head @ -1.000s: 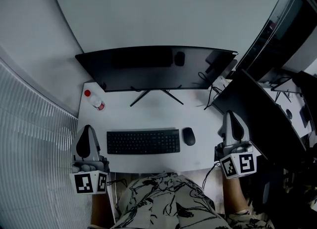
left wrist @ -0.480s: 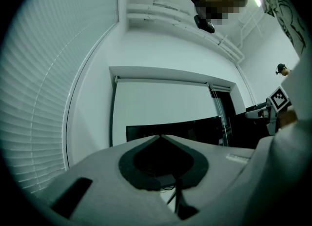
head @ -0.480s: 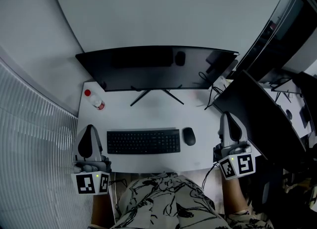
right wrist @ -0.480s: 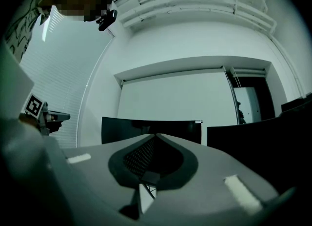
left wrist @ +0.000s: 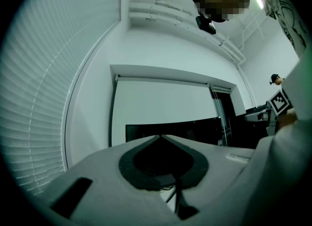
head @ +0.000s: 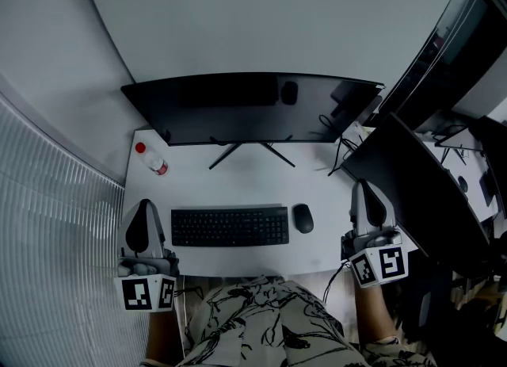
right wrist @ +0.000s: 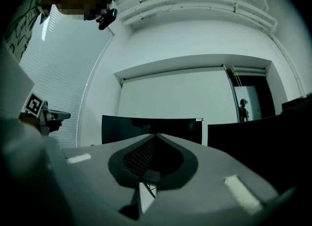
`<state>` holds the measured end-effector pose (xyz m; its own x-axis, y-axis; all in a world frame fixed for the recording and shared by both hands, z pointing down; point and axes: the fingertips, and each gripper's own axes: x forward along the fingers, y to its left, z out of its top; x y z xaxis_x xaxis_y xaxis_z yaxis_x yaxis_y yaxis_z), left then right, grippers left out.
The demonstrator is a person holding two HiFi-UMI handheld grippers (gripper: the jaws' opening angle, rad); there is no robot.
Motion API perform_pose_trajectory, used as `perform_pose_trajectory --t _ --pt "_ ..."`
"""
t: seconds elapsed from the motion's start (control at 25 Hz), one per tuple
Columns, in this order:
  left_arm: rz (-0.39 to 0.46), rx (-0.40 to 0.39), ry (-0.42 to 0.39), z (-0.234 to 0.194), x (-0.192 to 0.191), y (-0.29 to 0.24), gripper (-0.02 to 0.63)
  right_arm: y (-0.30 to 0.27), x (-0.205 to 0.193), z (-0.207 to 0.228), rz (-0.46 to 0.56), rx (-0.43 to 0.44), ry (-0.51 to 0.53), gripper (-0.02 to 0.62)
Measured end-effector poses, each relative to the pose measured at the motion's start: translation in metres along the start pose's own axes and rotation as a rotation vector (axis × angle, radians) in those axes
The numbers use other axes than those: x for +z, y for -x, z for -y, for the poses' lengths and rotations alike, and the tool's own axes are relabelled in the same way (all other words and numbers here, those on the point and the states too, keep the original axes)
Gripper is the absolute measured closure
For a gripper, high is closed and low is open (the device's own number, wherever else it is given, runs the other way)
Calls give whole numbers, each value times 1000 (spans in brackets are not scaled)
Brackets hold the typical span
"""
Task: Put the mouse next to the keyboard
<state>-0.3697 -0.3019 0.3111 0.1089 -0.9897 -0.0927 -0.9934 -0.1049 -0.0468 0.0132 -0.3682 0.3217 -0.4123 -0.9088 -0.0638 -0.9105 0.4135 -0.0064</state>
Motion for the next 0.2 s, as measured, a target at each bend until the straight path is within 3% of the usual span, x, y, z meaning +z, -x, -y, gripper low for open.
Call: perform_pose_trajectory --t 0.2 --pt "4 -3 -8 3 2 -2 604 -1 -2 2 -4 -1 0 591"
